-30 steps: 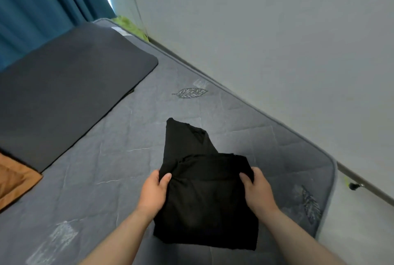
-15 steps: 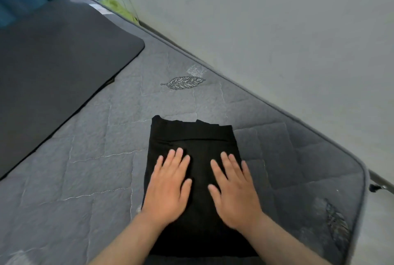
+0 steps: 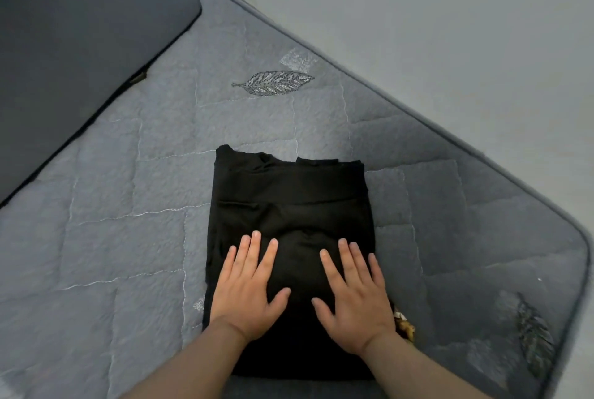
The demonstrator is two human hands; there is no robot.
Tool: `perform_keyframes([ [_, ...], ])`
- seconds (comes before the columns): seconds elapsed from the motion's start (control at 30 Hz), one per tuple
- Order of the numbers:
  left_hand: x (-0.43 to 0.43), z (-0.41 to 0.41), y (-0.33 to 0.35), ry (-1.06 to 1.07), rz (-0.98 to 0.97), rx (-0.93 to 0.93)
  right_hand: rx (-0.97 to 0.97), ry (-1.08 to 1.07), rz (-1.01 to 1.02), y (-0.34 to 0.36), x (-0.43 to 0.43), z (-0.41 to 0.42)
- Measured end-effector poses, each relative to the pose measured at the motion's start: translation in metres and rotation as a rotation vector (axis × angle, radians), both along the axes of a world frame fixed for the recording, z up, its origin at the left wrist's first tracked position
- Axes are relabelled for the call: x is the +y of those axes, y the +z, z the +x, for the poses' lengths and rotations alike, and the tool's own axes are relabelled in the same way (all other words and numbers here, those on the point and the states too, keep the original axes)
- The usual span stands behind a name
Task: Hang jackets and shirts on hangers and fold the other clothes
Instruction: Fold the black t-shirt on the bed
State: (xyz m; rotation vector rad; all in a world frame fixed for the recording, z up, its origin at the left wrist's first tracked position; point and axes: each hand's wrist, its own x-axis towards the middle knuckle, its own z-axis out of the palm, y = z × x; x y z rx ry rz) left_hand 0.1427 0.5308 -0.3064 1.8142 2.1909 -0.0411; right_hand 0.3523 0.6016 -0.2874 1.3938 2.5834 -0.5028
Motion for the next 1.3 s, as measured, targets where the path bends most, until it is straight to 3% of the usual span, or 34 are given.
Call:
perform_keyframes([
  [0.13,-0.002,0.002,0.014,0.011,0.068,-0.050,0.087,-0.011,0.023,0.009,0.000,0.005],
  [0.2,-0.015,0.002,0.023,0.129,0.158,-0.104,0.147,-0.183,0.010,0.018,-0.007,0.014],
  [0.23,-0.023,0.001,0.028,0.288,0.209,-0.143,0.174,-0.364,-0.027,0.025,-0.010,0.019],
  [0.33,-0.029,-0.006,0.056,0.936,0.232,-0.412,0.315,-0.805,-0.397,0.055,-0.007,0.030],
  [0.4,-0.016,-0.032,0.066,1.114,0.182,-0.689,0.531,-0.932,-0.804,0.065,0.022,0.037],
  [0.47,0.001,-0.058,0.072,1.064,0.096,-0.984,0.499,-0.888,-1.092,0.073,0.054,0.038],
  [0.53,0.012,-0.067,0.078,0.932,0.038,-1.163,0.411,-0.805,-1.148,0.074,0.069,0.037],
  [0.6,0.016,-0.062,0.089,0.860,0.032,-1.225,0.405,-0.801,-1.159,0.078,0.066,0.034],
  [0.67,0.019,-0.057,0.105,0.947,0.005,-1.273,0.443,-0.865,-1.168,0.082,0.062,0.033],
  [0.8,0.042,-0.066,0.139,1.049,-0.226,-1.332,0.435,-0.909,-1.150,0.107,0.076,0.018],
  [0.9,0.073,-0.081,0.177,0.925,-0.057,-1.389,0.646,-0.850,-1.102,0.150,0.101,0.004],
  [1.03,0.095,-0.099,0.223,0.695,0.261,-1.296,0.922,-0.586,-0.848,0.207,0.128,0.000],
  [1.17,0.078,-0.090,0.226,0.561,0.376,-1.192,0.856,-0.491,-0.612,0.212,0.121,-0.009],
  [1.3,0.041,-0.063,0.215,0.556,0.419,-1.080,0.773,-0.534,-0.700,0.178,0.089,0.009],
])
